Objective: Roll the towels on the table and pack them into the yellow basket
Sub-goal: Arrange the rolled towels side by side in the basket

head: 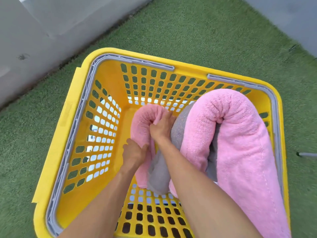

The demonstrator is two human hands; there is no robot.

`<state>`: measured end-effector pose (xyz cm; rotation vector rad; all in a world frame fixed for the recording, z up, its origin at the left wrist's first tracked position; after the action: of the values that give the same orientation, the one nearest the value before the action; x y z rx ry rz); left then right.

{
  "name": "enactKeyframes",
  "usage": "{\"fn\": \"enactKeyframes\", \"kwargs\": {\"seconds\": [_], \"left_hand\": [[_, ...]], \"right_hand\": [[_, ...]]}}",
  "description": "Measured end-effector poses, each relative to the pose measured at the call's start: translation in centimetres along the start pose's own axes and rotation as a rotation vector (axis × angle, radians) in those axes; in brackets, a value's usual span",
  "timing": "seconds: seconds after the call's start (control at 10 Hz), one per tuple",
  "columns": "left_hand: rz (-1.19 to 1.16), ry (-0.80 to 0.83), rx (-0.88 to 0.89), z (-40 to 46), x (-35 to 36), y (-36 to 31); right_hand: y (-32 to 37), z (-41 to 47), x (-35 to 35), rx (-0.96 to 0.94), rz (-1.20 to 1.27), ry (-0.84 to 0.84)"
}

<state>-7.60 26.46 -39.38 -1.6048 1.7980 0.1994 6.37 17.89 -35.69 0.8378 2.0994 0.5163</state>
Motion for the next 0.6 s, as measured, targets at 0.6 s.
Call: {"fn": "enactKeyframes", "kwargs": {"seconds": [0.6], "left_hand": [[0.024,0.069,0.013,1.9,-3.0,2.2]], "right_hand": [[-2.5,0.0,-0.5,-0.145,-0.588,0.237]]}}
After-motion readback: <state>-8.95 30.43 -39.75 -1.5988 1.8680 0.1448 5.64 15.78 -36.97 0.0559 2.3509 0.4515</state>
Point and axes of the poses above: each hand's wrist, its own z-axis towards the middle knuckle, its own x-axis out of the palm, y = z × x, the point moved 9 cm from there along z, towards the middle knuckle
